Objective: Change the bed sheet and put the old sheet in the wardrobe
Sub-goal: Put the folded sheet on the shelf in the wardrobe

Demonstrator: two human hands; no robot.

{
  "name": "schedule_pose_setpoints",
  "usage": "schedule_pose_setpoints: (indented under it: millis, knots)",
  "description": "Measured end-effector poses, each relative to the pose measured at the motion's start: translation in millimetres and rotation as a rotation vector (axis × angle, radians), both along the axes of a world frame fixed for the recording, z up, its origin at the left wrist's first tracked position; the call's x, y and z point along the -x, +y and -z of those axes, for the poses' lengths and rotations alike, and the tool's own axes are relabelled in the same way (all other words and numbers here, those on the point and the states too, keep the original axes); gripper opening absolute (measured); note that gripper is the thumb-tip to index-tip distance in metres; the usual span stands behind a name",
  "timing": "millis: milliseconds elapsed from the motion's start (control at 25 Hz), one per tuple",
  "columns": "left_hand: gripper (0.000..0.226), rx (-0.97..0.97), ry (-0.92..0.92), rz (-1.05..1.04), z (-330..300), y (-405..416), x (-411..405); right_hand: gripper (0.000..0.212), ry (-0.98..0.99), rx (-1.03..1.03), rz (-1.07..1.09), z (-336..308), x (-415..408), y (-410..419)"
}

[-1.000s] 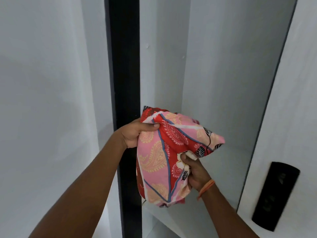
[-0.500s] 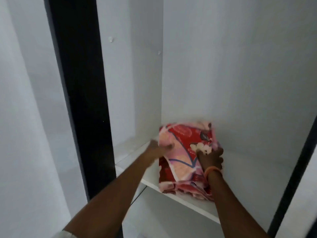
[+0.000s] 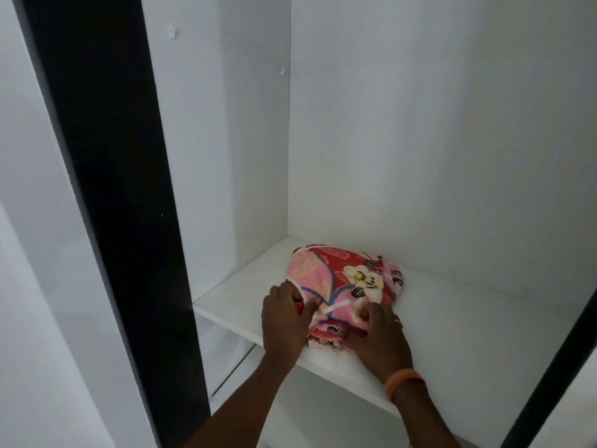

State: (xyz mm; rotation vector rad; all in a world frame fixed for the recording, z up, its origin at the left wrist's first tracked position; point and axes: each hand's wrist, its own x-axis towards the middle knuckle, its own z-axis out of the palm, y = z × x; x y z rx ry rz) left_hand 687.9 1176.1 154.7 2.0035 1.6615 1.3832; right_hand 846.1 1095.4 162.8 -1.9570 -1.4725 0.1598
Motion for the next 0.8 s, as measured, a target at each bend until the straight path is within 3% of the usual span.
schedule_pose_setpoints:
  millis: [120, 200, 280, 400, 520, 640, 800]
  knots:
    - [0.041, 0.058, 0.128, 0.099, 3.7, 8.0, -2.8, 0.053, -0.181, 0.099, 0.089, 3.0, 9.8, 15.6]
    - [0.064, 0.179, 0.366, 0.113, 7.4, 10.9, -3.0, 0.070, -0.312, 0.275, 0.035, 5.3, 12.2, 21.0]
    - [0.080, 0.248, 0.578, 0.109, 8.8, 7.1, -2.3, 0.079, -0.323, 0.381, -0.024, 4.8, 11.2, 20.1]
    - [0.084, 0.258, 0.636, 0.079, 8.9, -11.3, -2.6, 0.086, -0.345, 0.442, -0.007, 3.1, 10.5, 7.4]
    - [0.072, 0.226, 0.663, 0.077, 10.8, -45.9, -1.1, 0.079, -0.373, 0.436, 0.008, 6.2, 16.0, -16.7]
    - [0.045, 0.178, 0.480, 0.239, 11.8, -82.4, -14.7, 0.059, -0.416, 0.361, -0.029, 6.6, 23.2, -54.2]
    - [0.038, 0.290, -0.239, 0.588, -12.0, -153.4, -51.0, 0.022, -0.209, -0.050, -0.028, -1.3, 21.8, -127.3]
